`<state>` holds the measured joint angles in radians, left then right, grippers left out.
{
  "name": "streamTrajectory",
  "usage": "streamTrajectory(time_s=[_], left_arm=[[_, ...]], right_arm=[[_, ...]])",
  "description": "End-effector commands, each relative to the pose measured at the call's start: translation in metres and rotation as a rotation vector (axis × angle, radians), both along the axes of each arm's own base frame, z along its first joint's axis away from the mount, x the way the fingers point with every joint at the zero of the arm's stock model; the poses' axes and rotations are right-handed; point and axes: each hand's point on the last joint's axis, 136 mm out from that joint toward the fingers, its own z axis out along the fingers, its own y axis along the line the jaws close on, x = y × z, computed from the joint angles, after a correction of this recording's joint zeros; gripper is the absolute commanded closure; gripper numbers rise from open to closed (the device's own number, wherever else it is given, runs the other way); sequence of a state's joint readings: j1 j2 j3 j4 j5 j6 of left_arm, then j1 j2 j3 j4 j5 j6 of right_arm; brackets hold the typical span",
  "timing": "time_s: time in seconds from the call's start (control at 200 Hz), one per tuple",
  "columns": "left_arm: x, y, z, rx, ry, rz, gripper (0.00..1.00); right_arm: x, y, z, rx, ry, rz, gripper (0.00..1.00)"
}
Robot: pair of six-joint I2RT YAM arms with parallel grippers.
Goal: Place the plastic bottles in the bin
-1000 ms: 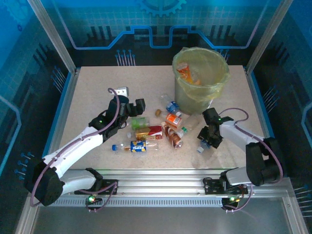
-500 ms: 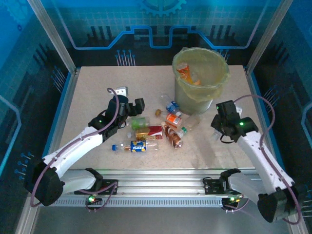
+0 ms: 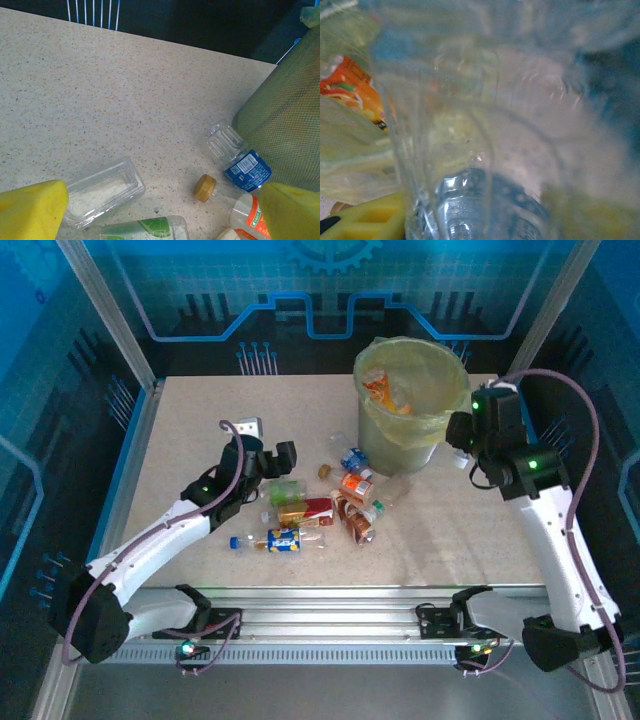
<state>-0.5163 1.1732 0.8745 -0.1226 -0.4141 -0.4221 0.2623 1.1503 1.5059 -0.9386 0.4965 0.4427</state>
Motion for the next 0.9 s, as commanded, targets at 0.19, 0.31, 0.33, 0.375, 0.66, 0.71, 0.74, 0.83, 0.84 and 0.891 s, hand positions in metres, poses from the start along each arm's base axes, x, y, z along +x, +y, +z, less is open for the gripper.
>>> streamTrajectory(time_s=[0.19, 0.31, 0.33, 0.375, 0.66, 0.71, 0.74, 0.83, 0.84, 0.891], left_arm=[[-0.004, 0.007, 0.013, -0.04, -0.031, 0.03, 0.01], [-0.005, 0.009, 0.013, -0.037, -0.029, 0.034, 0.01], [-0.005, 0.009, 0.014, -0.037, -0.03, 0.035, 0.01], [-0.005, 0.01, 0.014, -0.036, -0.032, 0.039, 0.01], [-0.011, 0.017, 0.018, -0.03, -0.041, 0.052, 0.01], [-0.012, 0.019, 0.018, -0.03, -0.042, 0.056, 0.01], [-0.012, 0.019, 0.018, -0.03, -0.042, 0.059, 0.01], [-0.014, 0.023, 0.02, -0.031, -0.047, 0.069, 0.01], [-0.015, 0.023, 0.019, -0.03, -0.046, 0.07, 0.01], [-0.016, 0.025, 0.02, -0.029, -0.047, 0.075, 0.01]], right_arm=[[0.059, 0.044, 0.062, -0.111, -0.113, 0.175, 0.61], [0.085, 0.062, 0.069, -0.149, -0.116, 0.222, 0.61], [0.089, 0.066, 0.07, -0.156, -0.115, 0.231, 0.61], [0.099, 0.072, 0.07, -0.172, -0.113, 0.245, 0.61], [0.161, 0.098, 0.037, -0.262, -0.017, 0.309, 0.59], [0.17, 0.102, 0.028, -0.276, 0.004, 0.316, 0.59], [0.175, 0.103, 0.022, -0.284, 0.018, 0.321, 0.59], [0.189, 0.106, 0.007, -0.297, 0.048, 0.335, 0.58], [0.191, 0.106, 0.005, -0.296, 0.054, 0.335, 0.58], [0.197, 0.106, -0.004, -0.293, 0.077, 0.34, 0.58]])
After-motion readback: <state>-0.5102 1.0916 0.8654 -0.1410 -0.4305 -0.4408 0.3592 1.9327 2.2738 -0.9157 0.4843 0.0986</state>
